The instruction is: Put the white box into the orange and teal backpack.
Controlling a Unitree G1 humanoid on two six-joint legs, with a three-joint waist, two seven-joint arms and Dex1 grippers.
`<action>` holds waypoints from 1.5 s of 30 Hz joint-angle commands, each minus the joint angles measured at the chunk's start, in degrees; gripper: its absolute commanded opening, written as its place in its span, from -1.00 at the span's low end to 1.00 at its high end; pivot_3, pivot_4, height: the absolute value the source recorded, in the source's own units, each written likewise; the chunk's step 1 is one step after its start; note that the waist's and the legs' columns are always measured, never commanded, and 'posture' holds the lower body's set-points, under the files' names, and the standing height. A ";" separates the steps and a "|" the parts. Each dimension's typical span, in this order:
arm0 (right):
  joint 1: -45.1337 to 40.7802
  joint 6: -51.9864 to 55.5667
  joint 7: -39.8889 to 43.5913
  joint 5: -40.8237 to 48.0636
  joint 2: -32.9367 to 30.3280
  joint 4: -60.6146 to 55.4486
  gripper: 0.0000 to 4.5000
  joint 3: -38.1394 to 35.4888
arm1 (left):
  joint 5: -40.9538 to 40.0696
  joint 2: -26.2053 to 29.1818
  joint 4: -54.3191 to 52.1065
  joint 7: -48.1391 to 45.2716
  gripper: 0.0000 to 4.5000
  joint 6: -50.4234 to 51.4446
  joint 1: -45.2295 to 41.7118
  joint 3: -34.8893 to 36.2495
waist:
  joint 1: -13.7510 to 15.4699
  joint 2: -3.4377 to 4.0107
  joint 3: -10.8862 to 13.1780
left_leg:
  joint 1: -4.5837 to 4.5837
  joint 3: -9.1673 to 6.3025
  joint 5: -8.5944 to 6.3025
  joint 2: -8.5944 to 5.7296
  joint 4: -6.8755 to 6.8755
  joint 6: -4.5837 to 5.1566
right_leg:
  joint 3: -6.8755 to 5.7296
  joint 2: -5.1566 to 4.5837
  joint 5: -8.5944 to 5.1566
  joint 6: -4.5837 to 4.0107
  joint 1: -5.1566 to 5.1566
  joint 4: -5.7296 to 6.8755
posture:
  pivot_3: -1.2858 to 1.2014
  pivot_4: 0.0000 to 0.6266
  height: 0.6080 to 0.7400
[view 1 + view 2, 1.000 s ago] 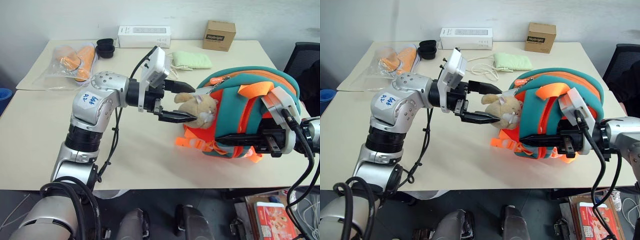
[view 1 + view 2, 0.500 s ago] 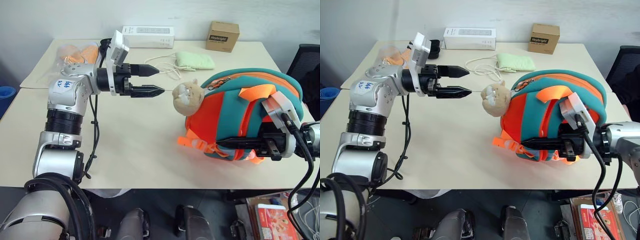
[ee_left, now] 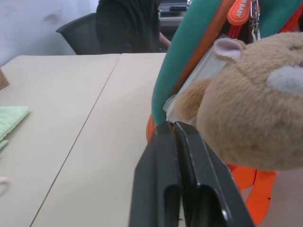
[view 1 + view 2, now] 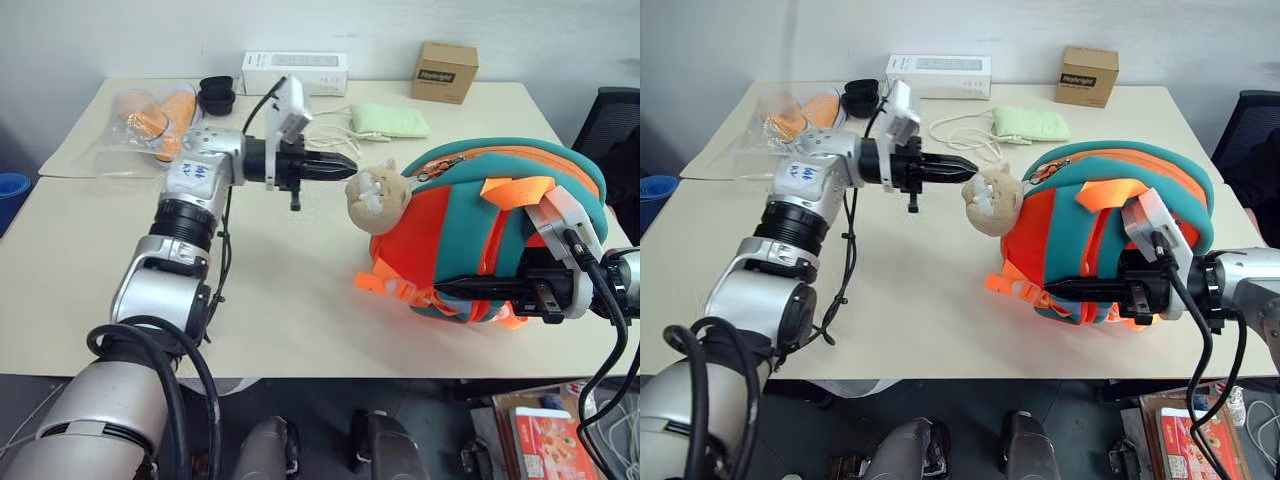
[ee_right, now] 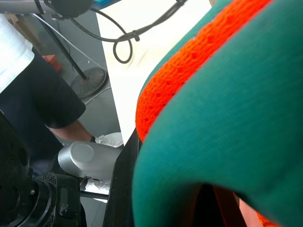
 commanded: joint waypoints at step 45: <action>-0.05 -2.68 -0.69 0.32 0.78 -1.88 -1.00 1.60 | -7.91 1.36 -44.03 4.02 0.98 28.51 13.22 -3.13 | -0.88 -0.09 0.05 | 0.00 -0.10 -0.09 0.10 0.26 0.07 | 0.10 -0.04 0.04 0.08 0.14 0.02 | 0.03 -0.52 1.00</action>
